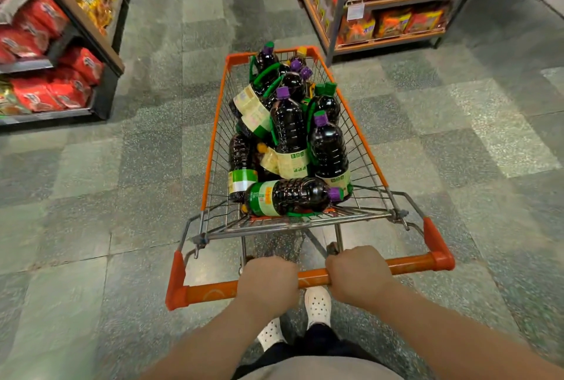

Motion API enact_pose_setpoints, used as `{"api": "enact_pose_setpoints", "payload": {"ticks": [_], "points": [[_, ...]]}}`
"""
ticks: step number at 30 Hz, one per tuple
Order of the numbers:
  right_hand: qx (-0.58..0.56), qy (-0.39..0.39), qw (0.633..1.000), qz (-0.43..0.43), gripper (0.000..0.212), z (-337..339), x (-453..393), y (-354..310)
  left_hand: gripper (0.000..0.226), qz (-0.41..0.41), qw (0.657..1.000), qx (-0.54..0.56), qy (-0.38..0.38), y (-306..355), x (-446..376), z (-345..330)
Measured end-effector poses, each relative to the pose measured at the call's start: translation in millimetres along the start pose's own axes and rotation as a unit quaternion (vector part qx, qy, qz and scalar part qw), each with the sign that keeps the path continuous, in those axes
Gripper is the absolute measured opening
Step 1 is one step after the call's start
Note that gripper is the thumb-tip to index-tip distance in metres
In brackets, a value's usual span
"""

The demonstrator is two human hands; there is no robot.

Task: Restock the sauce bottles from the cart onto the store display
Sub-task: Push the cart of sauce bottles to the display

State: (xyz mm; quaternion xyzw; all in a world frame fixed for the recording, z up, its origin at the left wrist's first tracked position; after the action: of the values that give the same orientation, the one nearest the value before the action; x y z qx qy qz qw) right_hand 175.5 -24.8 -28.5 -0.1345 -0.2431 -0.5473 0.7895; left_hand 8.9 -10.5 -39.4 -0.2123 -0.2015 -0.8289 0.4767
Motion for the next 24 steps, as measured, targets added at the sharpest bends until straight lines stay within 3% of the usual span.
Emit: {"api": "enact_pose_setpoints", "payload": {"ticks": [14, 24], "points": [[0.001, 0.021, 1.000, 0.009, 0.012, 52.6, -76.9, 25.6, 0.012, 0.110, 0.994, 0.006, 0.015, -44.0, -59.9, 51.6], [-0.003, 0.043, 0.997, 0.062, 0.011, 104.6, -162.5, 50.5, 0.005, 0.098, 0.995, 0.000, -0.014, -101.8, -117.0, 111.3]]}}
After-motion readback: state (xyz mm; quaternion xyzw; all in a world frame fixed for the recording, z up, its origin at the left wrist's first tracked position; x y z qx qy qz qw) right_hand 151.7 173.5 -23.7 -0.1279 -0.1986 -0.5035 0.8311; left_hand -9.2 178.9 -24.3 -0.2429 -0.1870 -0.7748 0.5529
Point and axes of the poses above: each hand's wrist, its own x-axis away from the middle knuckle, its own z-axis out of the back of the hand, y = z × x, the point moved 1 cm from there along -x, towards the middle knuckle, and after that the axes turned 5 degrees about x, right-handed, at the moved point
